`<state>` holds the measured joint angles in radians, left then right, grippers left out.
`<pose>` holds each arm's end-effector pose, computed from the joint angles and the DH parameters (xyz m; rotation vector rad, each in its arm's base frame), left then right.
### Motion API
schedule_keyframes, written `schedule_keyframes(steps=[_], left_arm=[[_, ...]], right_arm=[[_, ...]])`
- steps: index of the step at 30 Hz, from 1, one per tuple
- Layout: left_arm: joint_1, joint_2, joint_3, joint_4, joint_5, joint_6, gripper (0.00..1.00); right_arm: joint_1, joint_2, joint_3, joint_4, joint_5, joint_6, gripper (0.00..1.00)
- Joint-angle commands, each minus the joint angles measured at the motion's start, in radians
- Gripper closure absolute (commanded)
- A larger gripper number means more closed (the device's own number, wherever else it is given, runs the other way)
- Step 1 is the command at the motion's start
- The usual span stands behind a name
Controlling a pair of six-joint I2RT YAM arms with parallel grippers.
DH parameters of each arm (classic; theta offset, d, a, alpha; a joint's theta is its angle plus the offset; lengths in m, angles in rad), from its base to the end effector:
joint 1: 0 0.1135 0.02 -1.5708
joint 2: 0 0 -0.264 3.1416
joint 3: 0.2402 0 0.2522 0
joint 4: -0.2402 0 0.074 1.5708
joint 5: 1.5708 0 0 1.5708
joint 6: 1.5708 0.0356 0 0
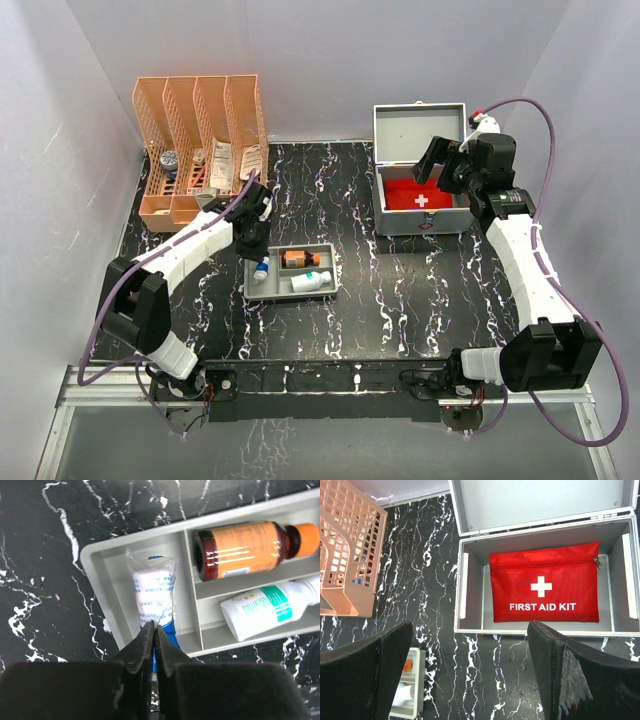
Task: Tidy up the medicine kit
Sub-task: Place the pill bottle in the medicine box compartment.
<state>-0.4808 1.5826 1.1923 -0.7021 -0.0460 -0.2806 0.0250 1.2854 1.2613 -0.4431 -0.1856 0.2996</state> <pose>0.2871 -0.1479 0.2425 0.2524 2.6628 -0.1853 0.2891 0.0138 0.3718 0.1641 2.0453 0.3919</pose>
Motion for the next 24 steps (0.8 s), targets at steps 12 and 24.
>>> schedule_keyframes(steps=[12, 24], left_arm=[[0.000, -0.005, -0.068, 0.108, -0.109, -0.136, 1.00], [-0.003, -0.017, -0.093, 0.033, -0.075, -0.082, 0.90]], right_arm=[[-0.004, 0.027, 0.106, -0.020, -0.017, -0.001, 0.02], [-0.004, 0.011, 0.071, -0.002, -0.028, -0.003, 0.02]])
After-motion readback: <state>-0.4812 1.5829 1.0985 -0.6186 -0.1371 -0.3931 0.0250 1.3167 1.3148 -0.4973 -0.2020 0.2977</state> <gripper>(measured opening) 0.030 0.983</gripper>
